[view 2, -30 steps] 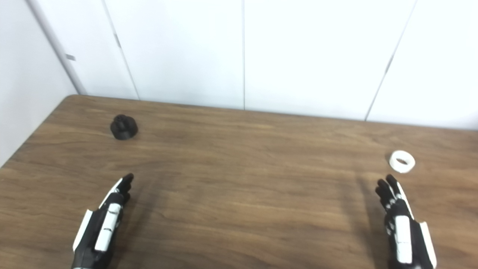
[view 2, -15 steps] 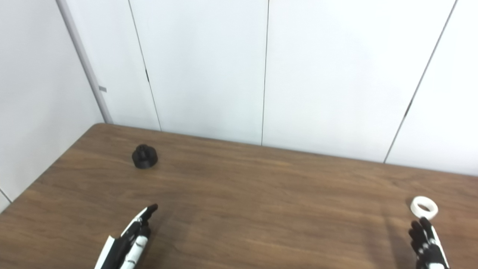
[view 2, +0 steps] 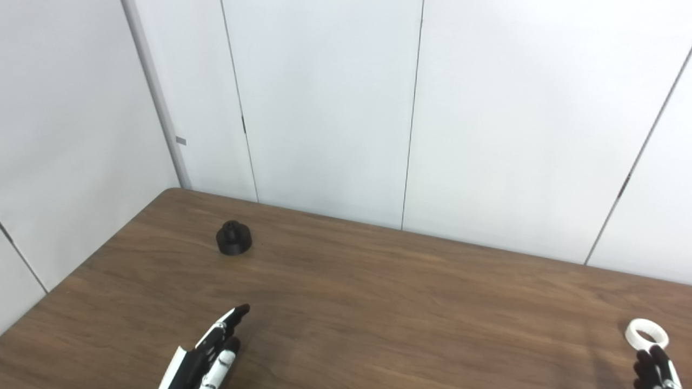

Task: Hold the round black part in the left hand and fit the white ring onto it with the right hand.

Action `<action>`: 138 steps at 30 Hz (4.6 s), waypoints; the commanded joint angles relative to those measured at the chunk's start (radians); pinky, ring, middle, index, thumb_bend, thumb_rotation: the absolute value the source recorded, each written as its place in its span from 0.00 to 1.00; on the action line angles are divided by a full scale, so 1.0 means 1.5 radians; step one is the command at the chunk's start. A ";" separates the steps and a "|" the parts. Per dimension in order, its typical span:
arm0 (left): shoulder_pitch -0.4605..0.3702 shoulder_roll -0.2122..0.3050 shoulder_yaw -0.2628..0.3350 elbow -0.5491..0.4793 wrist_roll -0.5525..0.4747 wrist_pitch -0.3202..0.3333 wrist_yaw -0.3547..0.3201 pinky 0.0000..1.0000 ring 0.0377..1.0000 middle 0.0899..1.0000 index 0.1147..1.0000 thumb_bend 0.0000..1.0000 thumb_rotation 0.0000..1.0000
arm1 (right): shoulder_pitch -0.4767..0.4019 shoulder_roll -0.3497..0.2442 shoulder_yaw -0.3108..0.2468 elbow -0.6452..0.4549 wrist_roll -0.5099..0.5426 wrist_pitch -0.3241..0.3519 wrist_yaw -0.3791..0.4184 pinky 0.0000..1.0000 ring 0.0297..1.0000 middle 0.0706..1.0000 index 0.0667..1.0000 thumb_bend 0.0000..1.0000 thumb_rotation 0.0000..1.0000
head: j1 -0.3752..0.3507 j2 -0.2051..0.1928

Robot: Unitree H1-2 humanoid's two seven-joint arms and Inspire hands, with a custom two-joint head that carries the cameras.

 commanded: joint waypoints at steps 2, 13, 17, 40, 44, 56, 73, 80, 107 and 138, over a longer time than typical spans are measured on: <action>0.004 -0.035 -0.006 0.008 -0.007 0.029 0.010 1.00 1.00 0.95 0.88 0.45 0.63 | 0.035 0.016 0.005 0.059 0.002 -0.009 -0.002 1.00 0.97 0.96 0.99 0.43 1.00 | -0.008 0.005; -0.044 0.008 0.034 -0.069 0.077 0.128 0.044 0.89 0.92 0.91 0.89 0.62 0.30 | 0.036 0.022 0.006 0.056 -0.008 -0.010 -0.008 1.00 0.95 0.95 0.98 0.38 1.00 | -0.020 0.009; -0.085 0.035 0.050 -0.083 0.097 0.163 0.035 0.94 0.94 0.92 0.89 0.68 0.21 | 0.038 0.026 0.008 0.053 -0.010 -0.011 -0.008 1.00 0.95 0.94 0.97 0.38 1.00 | -0.024 0.010; -0.293 0.195 0.071 0.055 0.274 0.299 0.039 0.92 0.94 0.91 0.86 0.89 0.22 | 0.044 0.036 0.010 0.046 -0.023 -0.014 -0.013 0.98 0.92 0.92 0.95 0.39 1.00 | -0.036 0.011; -0.316 0.213 0.067 0.096 0.288 0.291 0.040 0.91 0.95 0.91 0.86 0.88 0.21 | 0.045 0.036 0.009 0.045 -0.028 -0.014 -0.015 0.98 0.92 0.92 0.95 0.40 1.00 | -0.038 0.012; -0.414 0.250 0.030 0.225 0.354 0.307 0.057 1.00 0.96 0.90 0.82 0.93 0.31 | 0.051 0.041 0.009 0.042 -0.031 -0.016 -0.016 0.95 0.90 0.91 0.95 0.40 1.00 | -0.045 0.016; -0.548 0.274 -0.053 0.394 0.397 0.348 0.059 1.00 1.00 0.94 0.83 0.96 0.37 | 0.055 0.038 0.014 0.038 -0.002 -0.030 0.002 1.00 0.94 0.94 0.99 0.47 1.00 | -0.052 0.021; -0.572 0.283 -0.072 0.432 0.391 0.370 0.056 1.00 1.00 0.94 0.83 0.96 0.36 | 0.056 0.039 0.014 0.035 -0.001 -0.028 0.001 1.00 0.93 0.93 0.99 0.48 1.00 | -0.052 0.021; -0.588 0.289 -0.080 0.478 0.331 0.410 0.015 1.00 1.00 0.94 0.79 0.93 0.34 | 0.062 0.037 0.014 0.027 -0.008 -0.021 -0.002 1.00 0.93 0.92 0.99 0.48 1.00 | -0.055 0.025; -0.604 0.285 -0.095 0.494 0.308 0.429 0.021 1.00 0.99 0.92 0.74 0.85 0.25 | 0.066 0.038 0.014 0.020 -0.013 -0.019 -0.003 1.00 0.93 0.92 0.98 0.48 1.00 | -0.056 0.031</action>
